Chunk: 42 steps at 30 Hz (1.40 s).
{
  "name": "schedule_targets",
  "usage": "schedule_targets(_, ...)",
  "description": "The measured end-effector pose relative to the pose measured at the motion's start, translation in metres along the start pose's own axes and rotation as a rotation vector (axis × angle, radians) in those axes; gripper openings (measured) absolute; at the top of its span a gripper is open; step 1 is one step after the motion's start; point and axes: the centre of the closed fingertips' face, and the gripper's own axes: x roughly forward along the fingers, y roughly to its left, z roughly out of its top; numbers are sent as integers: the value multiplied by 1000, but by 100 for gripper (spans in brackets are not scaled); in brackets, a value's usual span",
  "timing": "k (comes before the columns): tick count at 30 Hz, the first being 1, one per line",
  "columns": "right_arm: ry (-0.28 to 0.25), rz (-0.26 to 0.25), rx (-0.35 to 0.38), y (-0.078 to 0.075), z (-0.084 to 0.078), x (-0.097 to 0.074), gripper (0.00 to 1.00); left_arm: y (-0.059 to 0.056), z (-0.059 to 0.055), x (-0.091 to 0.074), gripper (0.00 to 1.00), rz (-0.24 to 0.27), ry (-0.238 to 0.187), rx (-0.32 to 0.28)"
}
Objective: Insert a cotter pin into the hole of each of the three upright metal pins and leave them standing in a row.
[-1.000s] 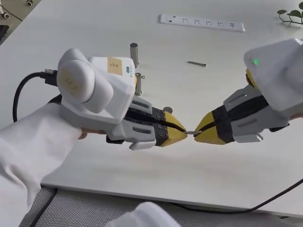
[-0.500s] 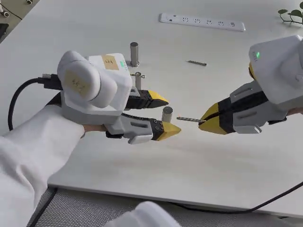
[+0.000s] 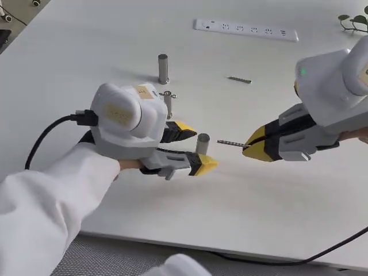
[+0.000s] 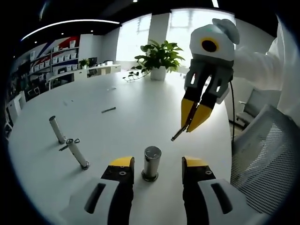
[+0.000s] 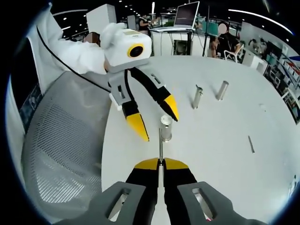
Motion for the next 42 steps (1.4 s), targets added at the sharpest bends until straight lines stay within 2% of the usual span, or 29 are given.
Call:
schedule_targets(3, 6, 3, -2, 0, -1, 1, 0, -2, -4, 4, 38, -20, 15, 4)
schedule_targets(8, 18, 3, 6, -1, -2, 5, 0, 1, -12, 8, 34, -16, 26, -9)
schedule_targets(12, 20, 1, 15, -2, -1, 6, 0, 1, -16, 9, 26, -16, 19, -41)
schedule_targets(17, 29, -1, 22, -4, -2, 7, 0, 6, -18, 11, 24, 6, 14, -72)
schedule_targets(21, 37, -7, 40, -6, -3, 9, 0, 7, -19, 11, 19, 9, 9, -69)
schedule_targets(24, 38, -7, 47, -7, -3, 10, 0, 13, -17, 9, 13, 43, -2, -74)
schedule_targets(25, 37, -8, 46, -7, -2, 10, 0, 12, -17, 9, 13, 34, -1, -83)
schedule_targets(27, 37, -6, 47, -7, -2, 11, 0, 12, -17, 10, 13, 33, 0, -55)
schedule_targets(42, 47, -1, 31, -7, 0, 19, 0, 10, -18, 10, 12, 15, 5, -44)
